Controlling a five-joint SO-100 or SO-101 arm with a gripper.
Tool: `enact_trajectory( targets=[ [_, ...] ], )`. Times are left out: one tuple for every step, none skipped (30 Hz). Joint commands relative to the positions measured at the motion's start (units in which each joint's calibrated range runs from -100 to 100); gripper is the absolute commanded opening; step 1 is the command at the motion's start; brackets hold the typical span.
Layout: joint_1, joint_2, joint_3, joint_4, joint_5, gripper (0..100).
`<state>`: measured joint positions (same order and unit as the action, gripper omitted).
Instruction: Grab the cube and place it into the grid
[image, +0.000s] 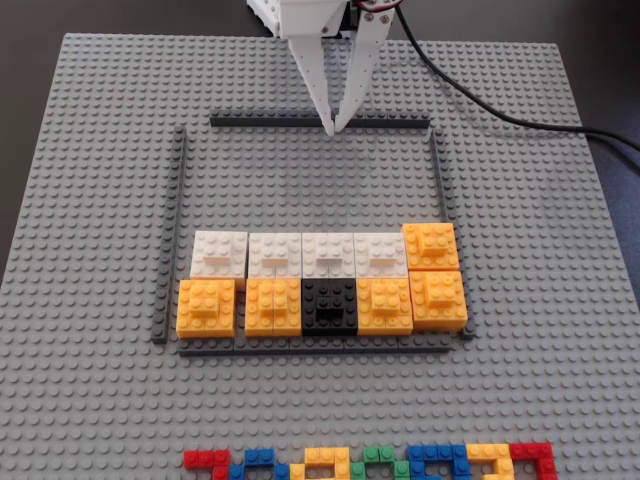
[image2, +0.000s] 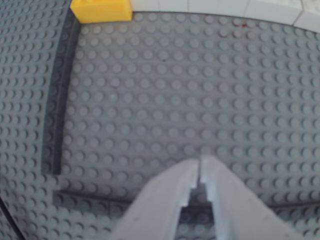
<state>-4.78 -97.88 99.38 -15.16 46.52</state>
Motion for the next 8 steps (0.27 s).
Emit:
enact_trajectory(
  targets=[
    [-0.20, -2.12, 0.53, 0.36, -0.29, 0],
    [-0.20, -2.12, 0.53, 0.36, -0.29, 0],
    [-0.20, -2.12, 0.53, 0.41, -0.29, 0],
    [-0.20, -2.12, 0.53, 0.46, -0.29, 0],
    [-0.20, -2.12, 0.53, 0.46, -0.29, 0],
    [-0.20, -2.12, 0.53, 0.51, -0.29, 0],
    [-0.20, -2.12, 0.53, 0.51, -0.29, 0],
    [-0.20, -2.12, 0.53, 0.56, -0.29, 0]
  ],
)
